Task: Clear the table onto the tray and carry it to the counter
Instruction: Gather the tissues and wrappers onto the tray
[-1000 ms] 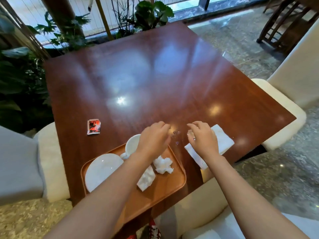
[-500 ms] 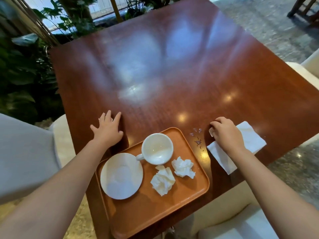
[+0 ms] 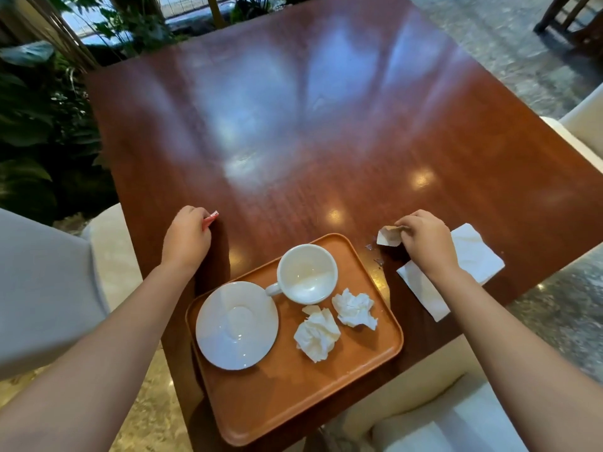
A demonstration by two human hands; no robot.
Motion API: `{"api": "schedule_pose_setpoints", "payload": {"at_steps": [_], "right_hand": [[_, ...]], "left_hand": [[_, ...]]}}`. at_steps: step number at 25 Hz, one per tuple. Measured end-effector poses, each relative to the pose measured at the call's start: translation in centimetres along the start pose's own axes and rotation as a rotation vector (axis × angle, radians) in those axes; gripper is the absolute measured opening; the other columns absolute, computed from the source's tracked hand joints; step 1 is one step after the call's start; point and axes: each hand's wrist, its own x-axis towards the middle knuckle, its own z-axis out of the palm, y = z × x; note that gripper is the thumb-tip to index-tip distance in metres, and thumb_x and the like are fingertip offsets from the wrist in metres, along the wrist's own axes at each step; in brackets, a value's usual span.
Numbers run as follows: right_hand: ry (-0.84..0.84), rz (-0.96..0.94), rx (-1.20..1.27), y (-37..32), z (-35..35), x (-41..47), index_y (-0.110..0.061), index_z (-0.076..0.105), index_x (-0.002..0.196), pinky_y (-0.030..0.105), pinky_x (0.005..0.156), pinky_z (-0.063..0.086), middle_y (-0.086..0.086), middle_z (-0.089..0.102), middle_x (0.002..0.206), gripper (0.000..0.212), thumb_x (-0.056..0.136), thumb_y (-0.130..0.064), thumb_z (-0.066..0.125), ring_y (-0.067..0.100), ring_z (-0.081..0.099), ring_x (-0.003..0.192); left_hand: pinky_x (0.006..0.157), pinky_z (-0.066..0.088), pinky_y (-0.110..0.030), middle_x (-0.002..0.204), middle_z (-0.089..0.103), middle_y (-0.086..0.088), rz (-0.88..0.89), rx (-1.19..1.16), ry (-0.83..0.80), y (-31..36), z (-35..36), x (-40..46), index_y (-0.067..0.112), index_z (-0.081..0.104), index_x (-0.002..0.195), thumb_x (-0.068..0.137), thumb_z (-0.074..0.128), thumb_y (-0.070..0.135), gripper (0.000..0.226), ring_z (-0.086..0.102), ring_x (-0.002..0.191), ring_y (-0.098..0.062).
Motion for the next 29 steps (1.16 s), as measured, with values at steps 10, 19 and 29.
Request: {"api": "schedule_pose_setpoints", "payload": {"at_steps": [10, 19, 29], "right_hand": [[0.111, -0.191, 0.329, -6.6, -4.6, -7.3, -0.002, 0.062, 0.082, 0.025, 0.067, 0.050, 0.012, 0.063, 0.080, 0.012, 0.075, 0.005, 0.056, 0.017, 0.056, 0.074], [-0.185, -0.217, 0.404, -12.7, 3.2, -20.2, -0.008, 0.060, 0.084, 0.026, 0.067, 0.046, 0.005, 0.061, 0.088, 0.009, 0.079, -0.001, 0.062, 0.016, 0.056, 0.079], [0.030, -0.438, -0.024, -11.5, 6.4, -23.1, -0.015, 0.060, 0.072, 0.023, 0.040, 0.039, -0.001, 0.063, 0.072, 0.022, 0.084, -0.028, 0.049, 0.017, 0.059, 0.052]], "left_hand": [[0.062, 0.044, -0.022, 0.076, 0.060, 0.014, -0.067, -0.483, 0.087, 5.4, -6.1, -11.6, 0.022, 0.062, 0.088, 0.082, 0.064, 0.016, 0.009, 0.055, 0.071, 0.004], [0.065, 0.047, -0.020, 0.083, 0.065, 0.013, -0.457, -0.789, -0.126, 4.6, -3.1, -25.3, 0.036, 0.061, 0.077, 0.080, 0.067, 0.007, 0.030, 0.061, 0.081, -0.004], [0.077, 0.044, -0.023, 0.099, 0.066, 0.004, -0.155, -0.271, -0.110, 1.9, 0.4, -27.0, 0.018, 0.065, 0.105, 0.080, 0.067, 0.022, 0.025, 0.058, 0.096, -0.015]]}}
